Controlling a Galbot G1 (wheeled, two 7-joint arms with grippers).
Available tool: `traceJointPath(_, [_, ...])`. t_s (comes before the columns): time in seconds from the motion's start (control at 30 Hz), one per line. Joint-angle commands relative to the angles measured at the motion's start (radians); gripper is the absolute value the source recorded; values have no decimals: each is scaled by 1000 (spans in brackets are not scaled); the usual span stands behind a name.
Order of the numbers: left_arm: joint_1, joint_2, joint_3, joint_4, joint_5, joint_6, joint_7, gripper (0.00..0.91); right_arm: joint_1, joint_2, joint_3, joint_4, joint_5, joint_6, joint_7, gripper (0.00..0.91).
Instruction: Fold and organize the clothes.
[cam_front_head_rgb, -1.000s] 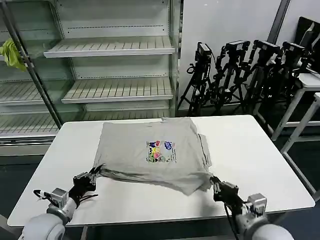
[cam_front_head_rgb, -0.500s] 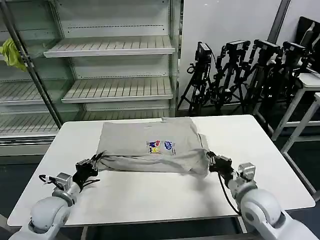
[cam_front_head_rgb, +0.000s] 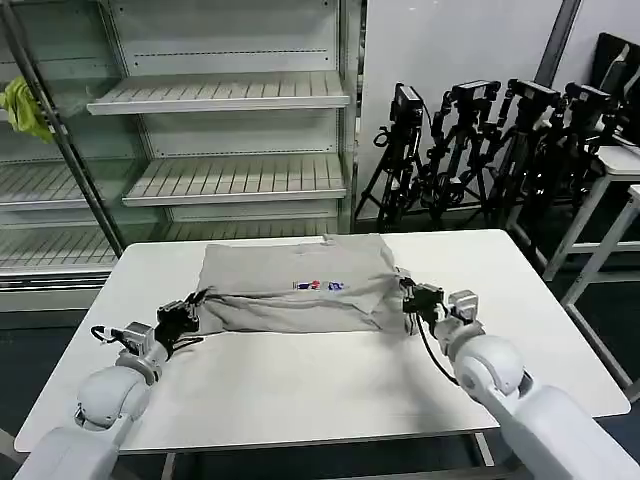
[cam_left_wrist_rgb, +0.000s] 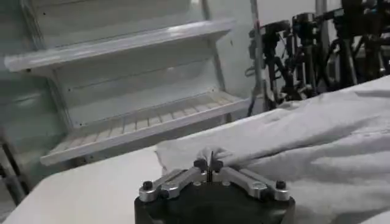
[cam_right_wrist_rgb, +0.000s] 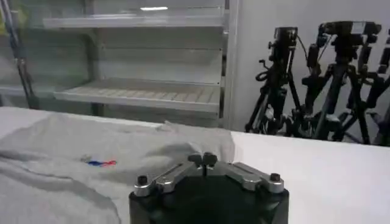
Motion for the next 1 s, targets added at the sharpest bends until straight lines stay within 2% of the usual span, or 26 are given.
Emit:
traceJointPath(0.03, [-33, 1, 24, 51, 7, -5, 4, 71, 85, 26, -69, -85, -26, -8, -5, 181])
traceJointPath(0.07, [-32, 2, 26, 49, 8, -7, 5, 312, 76, 23, -66, -79, -29, -18, -4, 746])
traceJointPath(0.1, [-30, 2, 26, 48, 10, -9, 7, 907, 74, 20, -63, -78, -30, -21, -6, 907])
traceJointPath(0.57, [-8, 31, -16, -3, 18, -13, -3, 907, -14, -38, 58, -18, -37, -38, 3, 907])
traceJointPath(0.77, [114, 55, -92, -121, -19, 22, -6, 907, -134, -124, 158, 165, 20, -57, 18, 907])
traceJointPath(0.9, [214, 55, -126, -193, -48, 62, -12, 907, -310, -178, 230, 320, 17, -64, 20, 907])
traceJointPath(1.0, [250, 43, -126, -202, -46, 61, -11, 907, -403, -181, 258, 367, 2, -62, 22, 907])
